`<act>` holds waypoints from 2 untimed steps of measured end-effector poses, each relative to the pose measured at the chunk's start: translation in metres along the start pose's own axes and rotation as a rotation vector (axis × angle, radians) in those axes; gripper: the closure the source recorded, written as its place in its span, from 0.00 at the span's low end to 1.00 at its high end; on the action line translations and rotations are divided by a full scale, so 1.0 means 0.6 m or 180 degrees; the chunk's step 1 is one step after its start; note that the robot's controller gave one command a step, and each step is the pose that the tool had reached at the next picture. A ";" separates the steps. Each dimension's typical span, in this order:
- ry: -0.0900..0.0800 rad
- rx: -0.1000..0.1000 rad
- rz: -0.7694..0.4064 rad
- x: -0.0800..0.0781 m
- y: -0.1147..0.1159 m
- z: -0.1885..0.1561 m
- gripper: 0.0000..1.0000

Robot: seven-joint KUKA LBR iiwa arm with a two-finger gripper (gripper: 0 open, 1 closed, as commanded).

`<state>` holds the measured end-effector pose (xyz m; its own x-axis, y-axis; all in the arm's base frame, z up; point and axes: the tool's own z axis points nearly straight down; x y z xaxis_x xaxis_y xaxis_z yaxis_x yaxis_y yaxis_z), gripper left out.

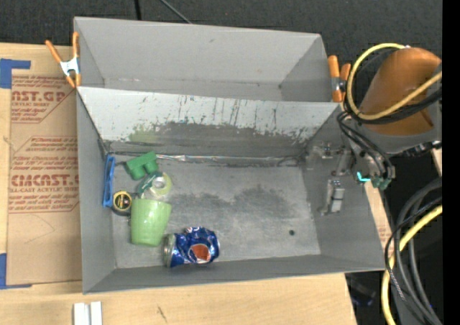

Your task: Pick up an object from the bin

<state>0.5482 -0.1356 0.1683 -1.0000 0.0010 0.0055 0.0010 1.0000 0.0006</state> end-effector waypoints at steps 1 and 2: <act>-0.0006 -0.0014 0.0061 -0.075 0.149 0.172 0.00; -0.0030 -0.0011 0.0036 -0.058 0.248 0.111 0.00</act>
Offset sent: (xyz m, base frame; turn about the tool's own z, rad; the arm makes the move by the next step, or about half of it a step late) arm 0.0452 0.0830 -0.0983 0.0261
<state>0.5828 0.0130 0.1016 -0.9999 0.0125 -0.0040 0.0124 0.9999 0.0042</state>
